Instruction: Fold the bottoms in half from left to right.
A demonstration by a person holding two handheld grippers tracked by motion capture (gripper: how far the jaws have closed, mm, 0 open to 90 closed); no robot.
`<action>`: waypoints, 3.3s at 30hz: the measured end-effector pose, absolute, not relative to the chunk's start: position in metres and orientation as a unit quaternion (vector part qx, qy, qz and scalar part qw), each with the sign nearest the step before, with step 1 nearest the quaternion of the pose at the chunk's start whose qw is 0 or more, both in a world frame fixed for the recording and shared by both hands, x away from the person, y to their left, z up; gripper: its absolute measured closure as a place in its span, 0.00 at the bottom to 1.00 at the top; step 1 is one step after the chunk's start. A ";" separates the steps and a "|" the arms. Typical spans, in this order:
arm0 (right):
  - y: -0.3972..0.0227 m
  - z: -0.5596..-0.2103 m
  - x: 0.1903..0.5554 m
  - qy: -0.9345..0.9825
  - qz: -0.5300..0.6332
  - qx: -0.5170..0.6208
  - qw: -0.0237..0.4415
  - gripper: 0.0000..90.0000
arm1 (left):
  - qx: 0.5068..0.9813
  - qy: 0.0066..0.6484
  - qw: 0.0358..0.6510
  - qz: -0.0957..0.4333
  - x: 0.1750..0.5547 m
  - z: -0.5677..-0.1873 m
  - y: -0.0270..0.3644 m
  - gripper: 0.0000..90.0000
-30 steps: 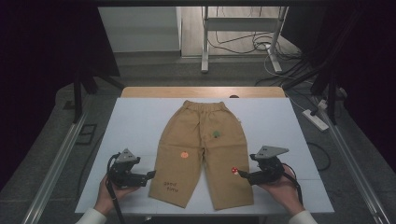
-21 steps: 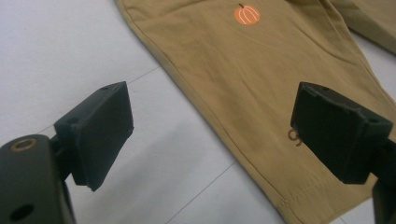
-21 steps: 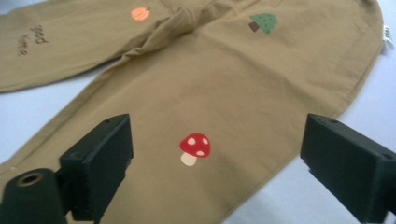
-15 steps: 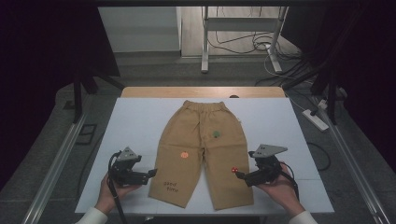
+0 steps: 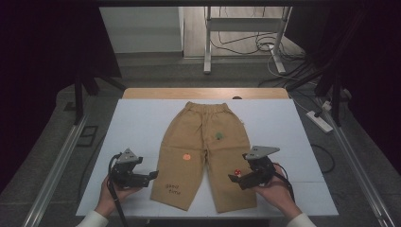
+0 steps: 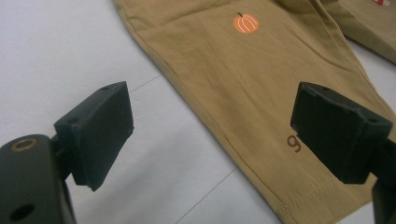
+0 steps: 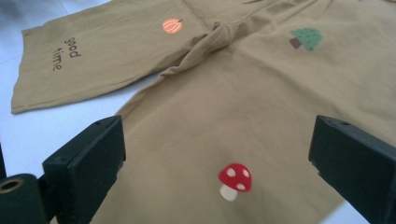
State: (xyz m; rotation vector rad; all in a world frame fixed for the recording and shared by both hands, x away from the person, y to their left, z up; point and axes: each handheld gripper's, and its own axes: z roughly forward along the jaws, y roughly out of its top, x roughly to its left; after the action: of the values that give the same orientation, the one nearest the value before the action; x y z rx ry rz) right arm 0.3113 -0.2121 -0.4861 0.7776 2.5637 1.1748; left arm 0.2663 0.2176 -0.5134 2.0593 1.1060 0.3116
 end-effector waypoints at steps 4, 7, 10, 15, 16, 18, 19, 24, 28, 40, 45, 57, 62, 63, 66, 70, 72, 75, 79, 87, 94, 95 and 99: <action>-0.206 -0.488 0.313 0.871 0.401 0.264 0.103 0.06 | 0.807 0.433 0.382 0.123 0.267 -0.513 0.217 0.14; -0.201 -0.487 0.314 0.871 0.402 0.264 0.101 0.08 | 0.808 0.432 0.382 0.123 0.269 -0.513 0.217 0.14; -0.196 -0.487 0.316 0.872 0.407 0.259 0.087 0.12 | 0.808 0.432 0.381 0.122 0.269 -0.513 0.217 0.14; -0.184 -0.487 0.315 0.877 0.402 0.249 0.087 0.12 | 0.807 0.432 0.383 0.123 0.270 -0.513 0.217 0.15; -0.181 -0.487 0.315 0.878 0.401 0.247 0.088 0.12 | 0.807 0.432 0.383 0.123 0.270 -0.513 0.217 0.15; -0.177 -0.487 0.315 0.878 0.400 0.245 0.089 0.12 | 0.807 0.432 0.383 0.122 0.270 -0.513 0.216 0.15; -0.173 -0.487 0.315 0.879 0.400 0.244 0.089 0.12 | 0.807 0.432 0.383 0.123 0.270 -0.513 0.216 0.15; -0.163 -0.488 0.314 0.881 0.400 0.239 0.085 0.12 | 0.807 0.432 0.383 0.124 0.271 -0.513 0.217 0.15; -0.153 -0.488 0.314 0.885 0.397 0.230 0.082 0.12 | 0.806 0.433 0.385 0.124 0.271 -0.512 0.217 0.15; -0.122 -0.493 0.312 0.895 0.387 0.210 0.068 0.12 | 0.804 0.432 0.388 0.126 0.271 -0.512 0.217 0.15; -0.109 -0.497 0.310 0.900 0.383 0.199 0.062 0.12 | 0.805 0.432 0.388 0.126 0.271 -0.512 0.217 0.15; -0.081 -0.504 0.307 0.909 0.372 0.181 0.052 0.12 | 0.802 0.433 0.390 0.127 0.271 -0.511 0.218 0.14; -0.068 -0.507 0.304 0.912 0.369 0.171 0.045 0.12 | 0.801 0.434 0.392 0.128 0.272 -0.510 0.218 0.14; -0.064 -0.509 0.304 0.914 0.366 0.166 0.046 0.12 | 0.801 0.434 0.392 0.128 0.272 -0.510 0.218 0.14; -0.059 -0.511 0.303 0.916 0.364 0.163 0.043 0.12 | 0.801 0.434 0.392 0.127 0.273 -0.510 0.218 0.14; -0.050 -0.516 0.301 0.917 0.363 0.160 0.037 0.12 | 0.802 0.434 0.391 0.126 0.273 -0.511 0.219 0.14; -0.046 -0.517 0.299 0.919 0.360 0.154 0.038 0.12 | 0.802 0.434 0.391 0.126 0.274 -0.511 0.219 0.14; -0.039 -0.520 0.296 0.920 0.361 0.146 0.035 0.12 | 0.801 0.436 0.392 0.126 0.275 -0.511 0.219 0.14; -0.029 -0.521 0.292 0.921 0.362 0.137 0.032 0.12 | 0.801 0.436 0.390 0.126 0.275 -0.511 0.219 0.14; -0.013 -0.525 0.287 0.924 0.363 0.120 0.025 0.15 | 0.801 0.436 0.390 0.127 0.276 -0.511 0.220 0.14; -0.002 -0.529 0.283 0.926 0.361 0.110 0.023 0.16 | 0.800 0.437 0.391 0.126 0.276 -0.512 0.221 0.14; 0.000 -0.530 0.281 0.927 0.358 0.107 0.027 0.16 | 0.800 0.437 0.391 0.126 0.276 -0.512 0.221 0.14; 0.007 -0.533 0.277 0.929 0.357 0.096 0.028 0.16 | 0.800 0.438 0.391 0.125 0.277 -0.512 0.222 0.14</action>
State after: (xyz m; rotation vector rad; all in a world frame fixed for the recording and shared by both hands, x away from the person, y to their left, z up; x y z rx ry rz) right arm 0.2774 0.0071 -0.5326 0.2952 2.8670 1.1019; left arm 0.2767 0.2220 -0.5122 2.0322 1.1135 0.3177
